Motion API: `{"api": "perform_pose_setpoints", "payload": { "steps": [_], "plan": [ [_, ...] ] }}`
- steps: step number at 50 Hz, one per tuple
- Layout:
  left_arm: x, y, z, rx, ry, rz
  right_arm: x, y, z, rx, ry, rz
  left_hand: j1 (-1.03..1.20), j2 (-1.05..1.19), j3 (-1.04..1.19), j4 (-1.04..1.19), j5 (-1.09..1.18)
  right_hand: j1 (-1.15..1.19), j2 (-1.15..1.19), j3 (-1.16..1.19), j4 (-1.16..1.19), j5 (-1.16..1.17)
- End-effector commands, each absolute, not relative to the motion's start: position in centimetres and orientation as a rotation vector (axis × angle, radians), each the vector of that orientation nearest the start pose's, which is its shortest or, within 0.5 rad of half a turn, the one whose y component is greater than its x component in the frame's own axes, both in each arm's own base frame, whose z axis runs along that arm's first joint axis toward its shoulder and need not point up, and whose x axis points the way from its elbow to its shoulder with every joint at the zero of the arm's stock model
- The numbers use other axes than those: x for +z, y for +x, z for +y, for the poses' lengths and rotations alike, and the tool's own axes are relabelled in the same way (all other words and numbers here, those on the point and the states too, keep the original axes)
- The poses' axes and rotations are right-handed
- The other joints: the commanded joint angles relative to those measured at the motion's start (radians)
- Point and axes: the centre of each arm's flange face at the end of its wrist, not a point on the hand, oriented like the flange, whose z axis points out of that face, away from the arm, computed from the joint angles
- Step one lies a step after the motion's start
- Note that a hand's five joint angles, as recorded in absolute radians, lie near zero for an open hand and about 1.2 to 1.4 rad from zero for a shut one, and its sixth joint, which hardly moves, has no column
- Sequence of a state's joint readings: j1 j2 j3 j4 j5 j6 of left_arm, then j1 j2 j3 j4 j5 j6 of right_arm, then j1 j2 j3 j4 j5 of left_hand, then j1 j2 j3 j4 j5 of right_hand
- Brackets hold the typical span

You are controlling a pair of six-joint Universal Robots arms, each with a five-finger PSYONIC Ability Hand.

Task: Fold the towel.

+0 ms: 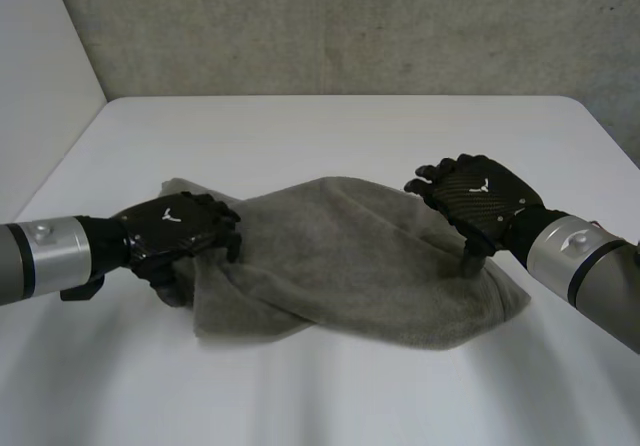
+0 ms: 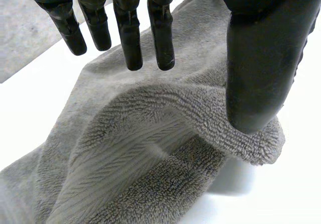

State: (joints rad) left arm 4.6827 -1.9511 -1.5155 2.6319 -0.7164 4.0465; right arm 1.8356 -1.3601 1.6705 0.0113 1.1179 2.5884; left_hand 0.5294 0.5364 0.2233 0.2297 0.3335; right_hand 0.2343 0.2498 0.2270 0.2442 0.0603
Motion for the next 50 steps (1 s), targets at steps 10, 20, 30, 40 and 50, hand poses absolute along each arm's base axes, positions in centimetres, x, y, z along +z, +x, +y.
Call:
{"api": "perform_pose_setpoints", "payload": {
  "steps": [10,20,30,40,50],
  "plan": [
    [25.5,-21.7,-26.0,-2.01,1.078,2.453,21.5,24.5,-25.1,-1.802,-1.118,2.1,-0.043,-0.05,-0.049,-0.055,-0.021,-0.06,-0.075,-0.052,-0.07,-0.06],
    [23.3,-23.8,-20.8,-1.905,1.027,2.624,20.9,23.9,-24.9,-1.808,-1.1,2.179,-0.037,-0.044,-0.049,-0.055,-0.016,-0.06,-0.075,-0.052,-0.07,-0.06],
    [21.7,-23.6,-16.4,-1.87,0.805,2.78,19.6,23.3,-23.3,-1.761,-1.114,2.232,-0.008,-0.015,-0.049,-0.055,0.014,-0.06,-0.075,-0.052,-0.07,-0.06],
    [20.5,-23.4,-14.0,-1.858,0.684,2.721,18.6,23.2,-22.4,-1.757,-1.177,2.229,-0.002,-0.009,-0.049,-0.055,0.02,-0.06,-0.075,-0.052,-0.07,-0.06],
    [17.1,-24.4,-13.7,-1.828,0.659,2.629,18.0,23.7,-22.1,-1.76,-1.196,2.203,-0.031,-0.038,-0.049,-0.055,-0.01,-0.06,-0.075,-0.052,-0.07,-0.06]
  ]
}}
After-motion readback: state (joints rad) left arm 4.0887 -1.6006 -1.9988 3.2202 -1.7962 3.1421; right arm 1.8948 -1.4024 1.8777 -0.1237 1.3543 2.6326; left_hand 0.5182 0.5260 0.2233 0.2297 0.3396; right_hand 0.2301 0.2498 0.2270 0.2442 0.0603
